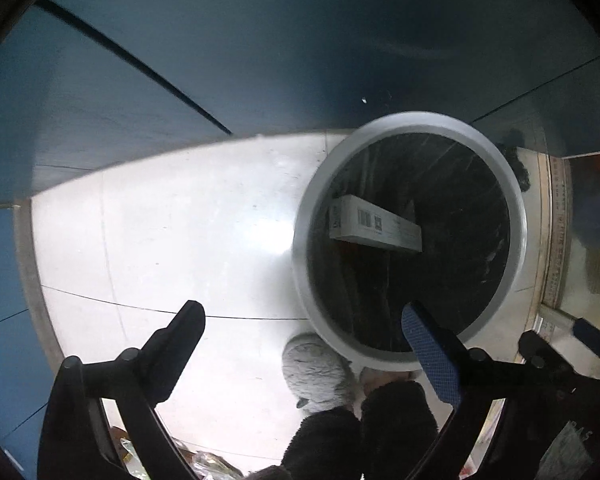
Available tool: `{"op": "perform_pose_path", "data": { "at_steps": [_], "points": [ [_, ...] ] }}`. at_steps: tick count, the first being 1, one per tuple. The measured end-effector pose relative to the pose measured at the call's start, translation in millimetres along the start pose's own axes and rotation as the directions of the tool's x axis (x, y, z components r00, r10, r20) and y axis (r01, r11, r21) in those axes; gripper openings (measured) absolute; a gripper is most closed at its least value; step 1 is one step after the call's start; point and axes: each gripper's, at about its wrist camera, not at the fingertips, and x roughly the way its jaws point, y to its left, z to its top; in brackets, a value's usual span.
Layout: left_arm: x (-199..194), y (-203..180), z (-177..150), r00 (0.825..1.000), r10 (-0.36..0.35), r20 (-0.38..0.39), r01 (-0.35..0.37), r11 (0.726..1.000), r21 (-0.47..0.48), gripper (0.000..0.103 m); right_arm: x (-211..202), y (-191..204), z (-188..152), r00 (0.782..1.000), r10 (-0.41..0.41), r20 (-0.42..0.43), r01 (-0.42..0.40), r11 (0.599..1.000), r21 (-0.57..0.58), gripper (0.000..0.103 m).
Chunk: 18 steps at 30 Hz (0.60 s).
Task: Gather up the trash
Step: 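Carry both items over the grey bin and open both tools to drop them, then move both tools back up to the counter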
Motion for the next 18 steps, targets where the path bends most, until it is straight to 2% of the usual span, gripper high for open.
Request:
{"op": "perform_pose_path", "data": {
  "at_steps": [8, 14, 18],
  "points": [
    [-61, 19, -21, 0.999, 0.010, 0.050, -0.009, 1.000, -0.024, 0.101, -61, 1, -11, 0.997, -0.016, 0.082, 0.017, 1.000, -0.019, 0.102],
    [-127, 33, -36, 0.996, -0.010, 0.084, 0.013, 0.999, -0.038, 0.101, -131, 8, -32, 0.991, -0.016, 0.135, 0.021, 0.999, -0.035, 0.102],
    [-178, 35, -47, 0.993, -0.018, 0.115, 0.022, 0.999, -0.028, 0.101, -194, 12, -50, 0.985, -0.010, 0.175, 0.017, 0.999, -0.038, 0.102]
  ]
}}
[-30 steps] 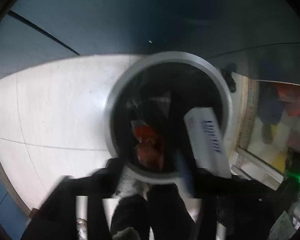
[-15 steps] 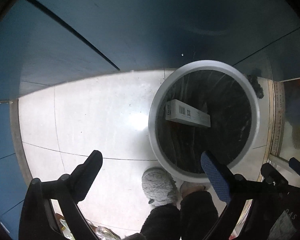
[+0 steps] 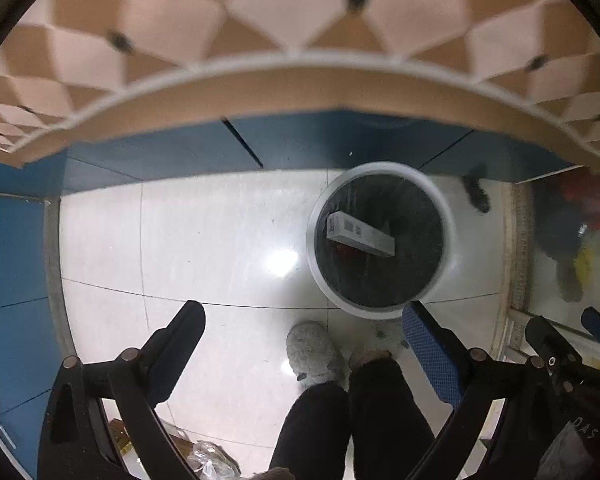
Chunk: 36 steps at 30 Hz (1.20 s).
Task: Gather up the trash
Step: 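Move both tools back up to the counter, then grasp the clear plastic wrapper with the left tool while the right tool grasps the green packet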
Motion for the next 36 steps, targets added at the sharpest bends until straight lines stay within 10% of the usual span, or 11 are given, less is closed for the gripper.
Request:
{"op": "perform_pose_path", "data": {
  "at_steps": [15, 21, 27, 36],
  "points": [
    [-212, 15, -31, 0.992, -0.038, 0.124, 0.036, 0.999, 0.015, 0.101, -248, 5, -34, 0.988, 0.083, 0.130, -0.081, 0.997, -0.020, 0.102],
    [-300, 25, -16, 0.961, -0.023, 0.276, 0.029, 0.999, -0.018, 0.101, -333, 1, -17, 0.957, 0.180, 0.227, -0.184, 0.983, -0.002, 0.102],
    [-351, 35, 51, 0.905, 0.101, 0.414, -0.053, 0.991, -0.126, 0.103, -364, -20, 74, 0.929, 0.225, 0.294, -0.252, 0.966, 0.056, 0.102],
    [-319, 56, 167, 0.911, 0.270, 0.312, -0.187, 0.944, -0.273, 0.103, -308, -50, 252, 0.951, 0.202, 0.233, -0.235, 0.964, 0.121, 0.102]
  ]
}}
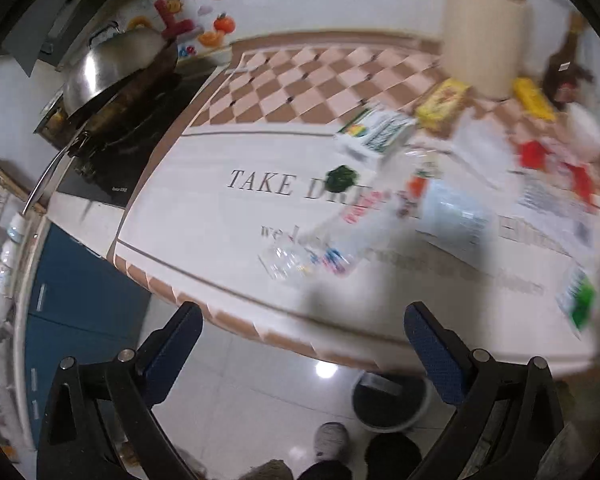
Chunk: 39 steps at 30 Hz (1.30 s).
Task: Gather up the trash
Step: 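Grasp the clear plastic wrapper with the left tool while the right tool grasps the green packet, then carry both items over the grey bin and open both tools to drop them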
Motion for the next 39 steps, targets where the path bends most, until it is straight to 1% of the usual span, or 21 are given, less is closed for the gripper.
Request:
{"op": "perform_pose_path", "data": {
  "at_steps": [3, 5, 7, 8, 9, 11, 12, 13, 14, 15, 16, 17, 18, 22, 24, 29, 34, 35, 37, 38, 39],
  "points": [
    [34, -2, 17, 0.997, 0.060, -0.044, -0.059, 0.998, 0.036, 0.103, 30, -5, 18, 0.998, -0.042, -0.040, 0.041, 0.999, -0.020, 0.102],
    [54, -1, 26, 0.995, 0.057, -0.078, -0.053, 0.997, 0.048, 0.103, 52, -6, 27, 0.996, -0.063, -0.065, 0.061, 0.998, -0.031, 0.101],
    [74, 1, 34, 0.991, 0.018, -0.130, -0.013, 0.999, 0.039, 0.103, 69, -3, 28, 0.994, -0.075, -0.082, 0.072, 0.997, -0.039, 0.093],
    [85, 3, 38, 0.987, -0.012, -0.162, 0.016, 1.000, 0.024, 0.103, 70, 1, 26, 0.993, -0.099, -0.063, 0.095, 0.994, -0.055, 0.086],
    [91, 4, 40, 0.983, -0.039, -0.177, 0.042, 0.999, 0.013, 0.102, 71, 9, 24, 0.992, -0.117, -0.041, 0.113, 0.990, -0.087, 0.085],
    [101, 8, 45, 0.977, -0.087, -0.194, 0.087, 0.996, -0.013, 0.094, 76, 24, 17, 0.984, -0.176, -0.010, 0.172, 0.973, -0.154, 0.079],
    [105, 9, 47, 0.973, -0.114, -0.201, 0.111, 0.994, -0.026, 0.077, 77, 30, 13, 0.980, -0.197, 0.012, 0.196, 0.964, -0.181, 0.076],
    [107, 11, 47, 0.969, -0.133, -0.206, 0.127, 0.991, -0.041, 0.060, 77, 35, 10, 0.978, -0.207, 0.031, 0.209, 0.957, -0.203, 0.065],
    [105, 14, 47, 0.967, -0.169, -0.189, 0.158, 0.985, -0.068, 0.052, 75, 38, 7, 0.980, -0.195, 0.050, 0.201, 0.955, -0.218, 0.049],
    [103, 16, 46, 0.959, -0.215, -0.184, 0.203, 0.976, -0.083, 0.031, 74, 42, 5, 0.980, -0.190, 0.063, 0.200, 0.951, -0.234, 0.039],
    [101, 16, 44, 0.956, -0.233, -0.180, 0.220, 0.972, -0.087, 0.015, 72, 44, 4, 0.979, -0.191, 0.068, 0.202, 0.949, -0.241, 0.021],
    [97, 14, 42, 0.960, -0.217, -0.177, 0.209, 0.976, -0.065, 0.009, 72, 44, 3, 0.981, -0.183, 0.066, 0.194, 0.951, -0.241, 0.007],
    [94, 13, 40, 0.961, -0.212, -0.176, 0.206, 0.977, -0.051, 0.004, 71, 44, 3, 0.984, -0.169, 0.060, 0.178, 0.954, -0.239, 0.003],
    [72, 17, 24, 0.968, -0.197, -0.153, 0.193, 0.980, -0.037, 0.001, 60, 36, -3, 0.989, -0.131, 0.063, 0.141, 0.969, -0.204, 0.002],
    [48, 21, 13, 0.975, -0.186, -0.120, 0.183, 0.982, -0.032, 0.001, 47, 31, -9, 0.991, -0.111, 0.080, 0.124, 0.977, -0.174, 0.002],
    [-13, 42, -21, 0.978, -0.205, -0.038, 0.204, 0.978, -0.033, 0.001, 15, 22, -27, 0.992, -0.062, 0.110, 0.076, 0.988, -0.131, 0.002],
    [-37, 65, -45, 0.964, -0.265, -0.023, 0.264, 0.964, -0.033, 0.001, -20, 20, -66, 0.991, -0.013, 0.135, 0.030, 0.992, -0.124, 0.002],
    [-46, 73, -59, 0.960, -0.278, -0.025, 0.277, 0.960, -0.028, 0.001, -28, 18, -76, 0.991, 0.002, 0.136, 0.015, 0.992, -0.123, 0.002],
    [-38, 62, -60, 0.951, -0.306, -0.042, 0.306, 0.952, -0.008, 0.001, -36, 19, -96, 0.991, 0.024, 0.132, -0.007, 0.992, -0.129, 0.002],
    [-43, 66, -76, 0.944, -0.324, -0.059, 0.325, 0.946, 0.015, 0.001, -40, 19, -109, 0.992, 0.043, 0.122, -0.027, 0.991, -0.131, 0.002],
    [-37, 60, -78, 0.939, -0.334, -0.079, 0.338, 0.941, 0.034, 0.001, -42, 19, -123, 0.992, 0.067, 0.103, -0.054, 0.991, -0.125, 0.001]
  ]
}}
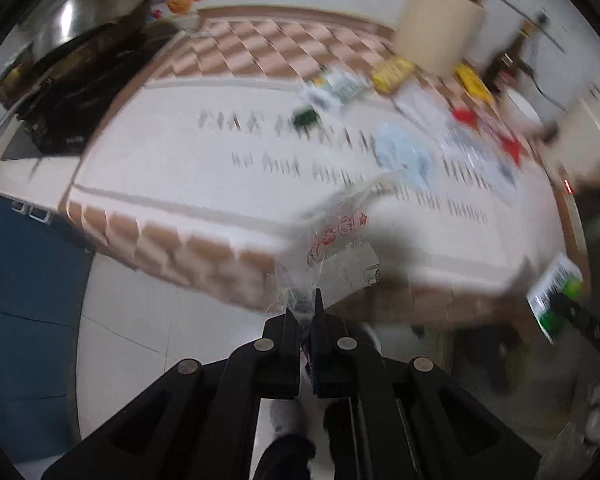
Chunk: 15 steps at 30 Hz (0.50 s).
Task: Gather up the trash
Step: 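Carry both items over the grey bin and open both tools to drop them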
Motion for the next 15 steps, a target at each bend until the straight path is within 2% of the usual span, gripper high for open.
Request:
{"op": "perform_pose_path", "data": {
  "at_steps": [3, 7, 12, 15],
  "points": [
    [11, 1, -33, 0.996, -0.036, -0.081, 0.039, 0.999, 0.037, 0.001, 0, 6, -41, 0.998, 0.026, -0.049, -0.026, 1.000, 0.004, 0.002],
    [41, 3, -74, 0.981, -0.054, -0.184, 0.068, 0.995, 0.069, 0.001, 22, 5, -96, 0.993, 0.011, -0.116, -0.009, 1.000, 0.024, 0.001],
    [123, 0, -104, 0.949, -0.045, -0.313, 0.068, 0.996, 0.062, 0.001, 94, -23, -163, 0.975, -0.015, -0.220, 0.040, 0.993, 0.109, 0.001],
    [190, -9, -117, 0.919, -0.056, -0.391, 0.080, 0.996, 0.044, 0.001, 152, -49, -197, 0.958, -0.015, -0.285, 0.064, 0.984, 0.166, 0.001]
  ]
}}
